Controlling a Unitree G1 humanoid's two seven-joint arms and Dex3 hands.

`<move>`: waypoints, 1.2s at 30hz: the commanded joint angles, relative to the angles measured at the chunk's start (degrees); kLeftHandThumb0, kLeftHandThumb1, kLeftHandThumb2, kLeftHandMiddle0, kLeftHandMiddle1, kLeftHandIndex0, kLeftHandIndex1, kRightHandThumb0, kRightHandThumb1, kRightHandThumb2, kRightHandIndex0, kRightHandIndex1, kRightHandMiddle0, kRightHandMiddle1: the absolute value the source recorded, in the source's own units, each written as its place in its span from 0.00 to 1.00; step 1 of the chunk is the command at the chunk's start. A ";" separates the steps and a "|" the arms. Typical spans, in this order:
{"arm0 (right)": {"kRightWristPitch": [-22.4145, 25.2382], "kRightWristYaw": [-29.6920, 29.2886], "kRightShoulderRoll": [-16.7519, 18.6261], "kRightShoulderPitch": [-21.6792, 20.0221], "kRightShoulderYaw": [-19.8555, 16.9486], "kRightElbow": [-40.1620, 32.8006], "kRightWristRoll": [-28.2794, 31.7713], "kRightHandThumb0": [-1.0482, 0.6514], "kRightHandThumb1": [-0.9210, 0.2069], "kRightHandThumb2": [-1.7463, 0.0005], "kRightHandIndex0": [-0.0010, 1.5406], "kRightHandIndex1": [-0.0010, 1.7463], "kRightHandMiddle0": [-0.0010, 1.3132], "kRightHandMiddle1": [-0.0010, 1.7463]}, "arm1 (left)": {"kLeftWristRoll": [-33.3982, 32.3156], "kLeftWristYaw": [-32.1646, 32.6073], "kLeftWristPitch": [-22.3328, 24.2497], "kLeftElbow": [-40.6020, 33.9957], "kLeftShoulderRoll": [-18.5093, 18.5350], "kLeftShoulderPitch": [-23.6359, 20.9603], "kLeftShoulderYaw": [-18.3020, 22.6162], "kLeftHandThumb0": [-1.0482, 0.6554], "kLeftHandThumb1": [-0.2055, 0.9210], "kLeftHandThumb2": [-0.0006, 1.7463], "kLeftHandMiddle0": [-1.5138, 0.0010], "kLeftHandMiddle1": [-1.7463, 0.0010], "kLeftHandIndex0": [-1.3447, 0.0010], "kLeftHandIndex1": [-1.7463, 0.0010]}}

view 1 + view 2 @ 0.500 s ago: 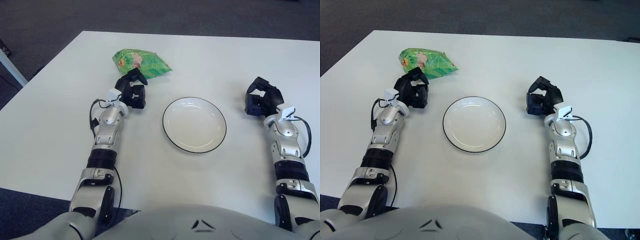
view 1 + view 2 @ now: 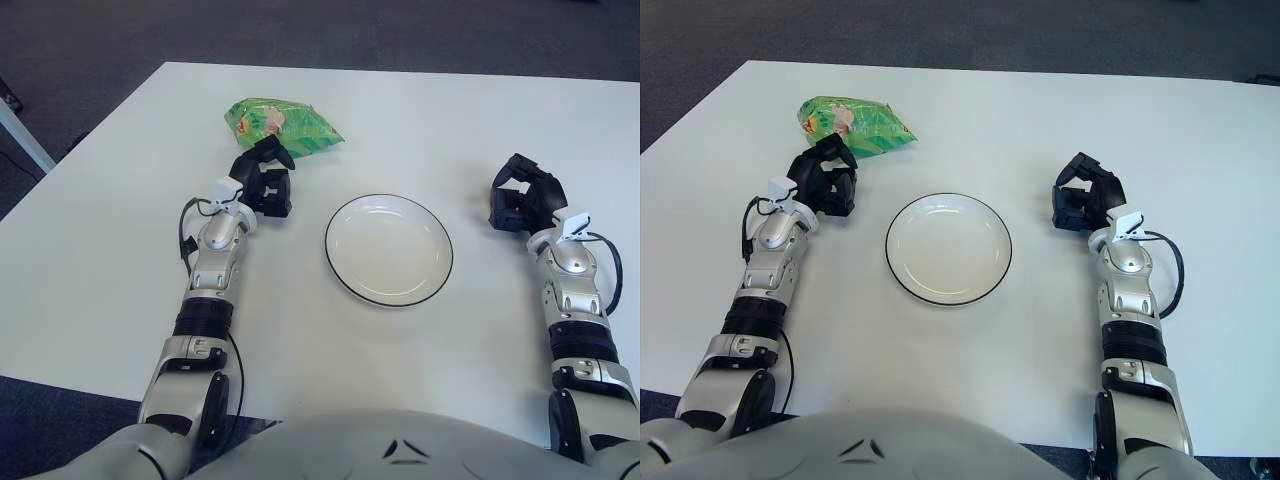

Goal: Put the snack into the plate.

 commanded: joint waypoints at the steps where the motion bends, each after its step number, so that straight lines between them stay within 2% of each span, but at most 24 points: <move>1: 0.80 0.50 0.32 1.63 0.27 0.64 -0.24 0.33 0.55 0.23 0.85 1.00 0.48 1.00 | 0.46 0.48 -0.20 0.41 -0.01 1.17 0.00 0.31 0.37 0.83 0.13 0.00 0.48 0.00; 8: 1.20 0.38 0.28 1.73 0.35 0.21 -0.39 0.33 0.55 0.23 0.85 1.00 0.48 1.00 | 0.28 0.34 0.03 0.02 -0.02 1.25 0.03 0.31 0.37 0.83 0.13 0.00 0.48 0.00; 17: 1.47 0.84 -0.05 2.48 0.39 -0.68 -0.29 0.33 0.55 0.23 0.85 1.00 0.48 1.00 | 8.07 6.26 -8.59 1.68 0.56 1.79 -0.84 0.31 0.37 0.83 0.13 0.00 0.48 0.00; 27: 2.89 1.52 -0.14 3.78 -0.03 -2.93 0.36 0.32 0.56 0.22 0.85 1.00 0.49 1.00 | 10.46 9.68 -12.57 2.41 0.36 1.87 -0.81 0.31 0.37 0.83 0.13 0.00 0.48 0.00; 29: 3.62 1.53 -0.12 4.07 -0.15 -3.58 0.54 0.32 0.56 0.22 0.85 1.00 0.49 1.00 | 10.59 10.39 -12.85 2.61 0.72 1.26 -0.44 0.31 0.36 0.83 0.14 0.00 0.48 0.00; 32: 4.53 1.86 -0.25 4.23 -0.14 -4.10 0.79 0.32 0.56 0.22 0.85 1.00 0.49 1.00 | 11.76 12.28 -12.55 3.36 2.91 -2.53 0.95 0.31 0.36 0.83 0.14 0.00 0.47 0.00; 36: 4.80 2.28 -0.45 4.04 -0.17 -3.89 0.80 0.32 0.56 0.22 0.85 1.00 0.49 1.00 | 12.99 13.42 -12.41 2.27 3.92 -3.86 1.17 0.31 0.36 0.84 0.14 0.00 0.47 0.00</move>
